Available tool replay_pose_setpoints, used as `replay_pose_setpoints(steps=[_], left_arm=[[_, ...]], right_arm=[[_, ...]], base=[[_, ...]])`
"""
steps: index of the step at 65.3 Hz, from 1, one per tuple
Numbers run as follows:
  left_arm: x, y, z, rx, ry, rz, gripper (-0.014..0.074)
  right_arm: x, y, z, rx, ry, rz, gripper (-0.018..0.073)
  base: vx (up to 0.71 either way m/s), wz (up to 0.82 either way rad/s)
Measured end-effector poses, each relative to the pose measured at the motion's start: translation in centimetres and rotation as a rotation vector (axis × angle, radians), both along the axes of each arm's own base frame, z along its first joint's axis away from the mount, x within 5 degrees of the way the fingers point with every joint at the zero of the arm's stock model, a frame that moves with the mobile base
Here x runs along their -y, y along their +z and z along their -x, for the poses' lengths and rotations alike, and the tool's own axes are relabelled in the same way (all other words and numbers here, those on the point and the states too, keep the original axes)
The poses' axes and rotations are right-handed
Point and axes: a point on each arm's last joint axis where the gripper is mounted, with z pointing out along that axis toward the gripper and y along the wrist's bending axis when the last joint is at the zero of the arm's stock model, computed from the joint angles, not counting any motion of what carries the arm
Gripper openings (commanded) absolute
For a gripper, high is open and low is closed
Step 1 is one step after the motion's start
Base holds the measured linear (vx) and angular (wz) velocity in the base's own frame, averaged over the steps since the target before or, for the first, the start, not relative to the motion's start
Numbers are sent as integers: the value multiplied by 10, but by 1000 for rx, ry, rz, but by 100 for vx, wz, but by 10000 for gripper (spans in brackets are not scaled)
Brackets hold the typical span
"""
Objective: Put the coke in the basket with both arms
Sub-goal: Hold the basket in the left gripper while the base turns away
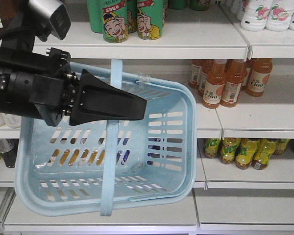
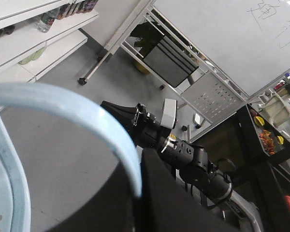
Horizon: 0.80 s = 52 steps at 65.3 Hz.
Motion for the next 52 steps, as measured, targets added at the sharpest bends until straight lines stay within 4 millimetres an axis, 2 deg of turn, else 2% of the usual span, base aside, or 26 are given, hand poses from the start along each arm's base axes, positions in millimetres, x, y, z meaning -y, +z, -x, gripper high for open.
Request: replay_pose_setpoints(steps=[28, 52], left_arm=[[0, 0, 0, 1, 0, -3, -8], [0, 0, 0, 1, 0, -3, -8]], right_arm=[[0, 0, 0, 0, 0, 0, -6], [0, 0, 0, 0, 0, 0, -6]], base=[[-1, -4], [-6, -29]])
